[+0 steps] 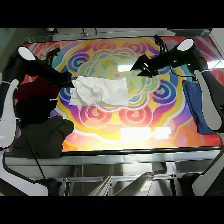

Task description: Fold the shirts.

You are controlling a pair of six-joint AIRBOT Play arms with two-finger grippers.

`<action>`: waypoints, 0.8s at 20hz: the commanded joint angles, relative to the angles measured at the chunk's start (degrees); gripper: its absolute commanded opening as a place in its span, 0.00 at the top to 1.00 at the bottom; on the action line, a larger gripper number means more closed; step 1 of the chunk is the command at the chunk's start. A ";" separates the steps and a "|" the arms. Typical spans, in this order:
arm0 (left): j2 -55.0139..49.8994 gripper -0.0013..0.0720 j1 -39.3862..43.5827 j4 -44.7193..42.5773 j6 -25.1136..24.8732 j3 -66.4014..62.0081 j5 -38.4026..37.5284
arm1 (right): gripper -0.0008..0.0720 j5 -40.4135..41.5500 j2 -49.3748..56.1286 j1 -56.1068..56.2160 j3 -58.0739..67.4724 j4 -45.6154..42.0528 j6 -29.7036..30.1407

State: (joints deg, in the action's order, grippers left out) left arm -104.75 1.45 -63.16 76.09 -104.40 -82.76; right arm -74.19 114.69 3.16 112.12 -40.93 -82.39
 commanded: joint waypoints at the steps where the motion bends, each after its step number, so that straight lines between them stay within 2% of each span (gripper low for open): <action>1: 0.28 0.97 2.05 -0.94 0.28 -2.91 -5.79 | 0.09 -3.30 4.76 -0.28 -0.04 -3.87 -2.75; 5: 13.11 0.97 -1.55 13.77 -4.26 7.17 -5.81 | 0.09 -0.98 11.28 2.93 -0.04 -0.26 -1.51; 8: 23.23 0.97 -4.42 16.61 -4.79 16.09 -5.53 | 0.11 3.21 14.49 5.31 -0.04 6.49 1.14; 10: 29.09 0.97 -5.79 16.65 -5.20 20.68 -3.15 | 0.30 6.29 15.28 6.67 -0.02 9.20 2.62; 11: 31.67 0.97 -6.49 16.65 -5.20 22.91 -1.40 | 0.31 7.72 15.45 7.26 -0.02 9.97 2.69; 12: 33.81 0.97 -7.06 16.68 -5.20 24.83 0.61 | 0.44 8.76 15.50 7.87 -0.02 10.47 2.73; 13: 36.09 0.97 -7.74 16.68 -5.27 27.10 2.93 | 0.78 9.07 15.47 8.39 -0.02 11.85 3.43; 15: 39.39 0.97 -8.90 16.70 -5.53 30.27 5.27 | 0.96 8.35 14.84 8.74 0.20 14.69 4.39; 16: 40.79 0.97 -9.68 16.72 -5.55 31.63 5.90 | 0.97 7.74 13.81 8.72 0.59 14.64 4.66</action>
State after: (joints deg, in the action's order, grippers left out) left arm -69.06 -6.42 -47.13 70.91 -77.47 -80.88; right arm -66.67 129.32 11.14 112.27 -29.61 -79.24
